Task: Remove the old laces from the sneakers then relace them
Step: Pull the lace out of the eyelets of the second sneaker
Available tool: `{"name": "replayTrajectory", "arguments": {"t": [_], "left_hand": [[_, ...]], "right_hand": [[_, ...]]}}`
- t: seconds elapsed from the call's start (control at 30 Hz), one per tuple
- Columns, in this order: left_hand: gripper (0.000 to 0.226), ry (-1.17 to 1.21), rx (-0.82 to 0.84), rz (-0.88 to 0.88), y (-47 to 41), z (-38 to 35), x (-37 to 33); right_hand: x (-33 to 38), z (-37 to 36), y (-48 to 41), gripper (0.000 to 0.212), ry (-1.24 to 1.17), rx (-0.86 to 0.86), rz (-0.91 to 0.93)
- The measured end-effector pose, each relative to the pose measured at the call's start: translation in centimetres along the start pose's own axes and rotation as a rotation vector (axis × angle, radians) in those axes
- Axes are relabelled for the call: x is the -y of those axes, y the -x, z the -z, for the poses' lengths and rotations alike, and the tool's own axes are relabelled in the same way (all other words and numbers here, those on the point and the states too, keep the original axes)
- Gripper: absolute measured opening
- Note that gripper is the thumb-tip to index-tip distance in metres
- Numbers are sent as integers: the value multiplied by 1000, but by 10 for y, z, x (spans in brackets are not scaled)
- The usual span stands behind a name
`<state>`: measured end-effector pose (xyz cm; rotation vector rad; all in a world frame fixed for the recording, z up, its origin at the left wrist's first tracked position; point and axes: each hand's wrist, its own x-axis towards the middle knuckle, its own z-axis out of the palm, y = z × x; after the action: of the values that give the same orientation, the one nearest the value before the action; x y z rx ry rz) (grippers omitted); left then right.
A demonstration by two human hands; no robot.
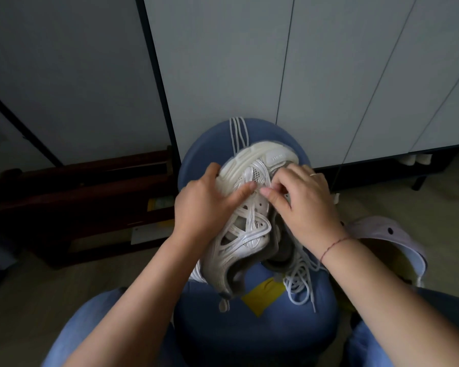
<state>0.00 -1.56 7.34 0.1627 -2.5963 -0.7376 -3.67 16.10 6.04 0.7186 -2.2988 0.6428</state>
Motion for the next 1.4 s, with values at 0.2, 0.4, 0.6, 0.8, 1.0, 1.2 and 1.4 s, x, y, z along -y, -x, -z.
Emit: {"name": "replayTrajectory", "arguments": {"t": [0.2,0.4,0.6,0.8,1.0,1.2,1.4], "left_hand": [[63,275,7,117,-5,0,8],[48,424,36,242,-10,-4,22],[40,582,-66,335,-16,7,36],[46,578,-116,356,-21,8,42],[42,555,-139,365,-24,9,48],[52,574,-145,355,-23,8,49],[49,584,-142,351,-24,7,49]], "right_hand": [[-5,10,-6,25,-591,-44,-203],[-11,23,-17,25,-1046,-174,-533],[-26,45,-21,21,-1542,41,-817],[-26,51,-17,19,-1545,227,-850],[-33,41,-17,10,-1731,-34,-1018],[-32,41,-18,33,-1906,-96,-1117],[-38,40,-15,40,-1796,70,-1083]]}}
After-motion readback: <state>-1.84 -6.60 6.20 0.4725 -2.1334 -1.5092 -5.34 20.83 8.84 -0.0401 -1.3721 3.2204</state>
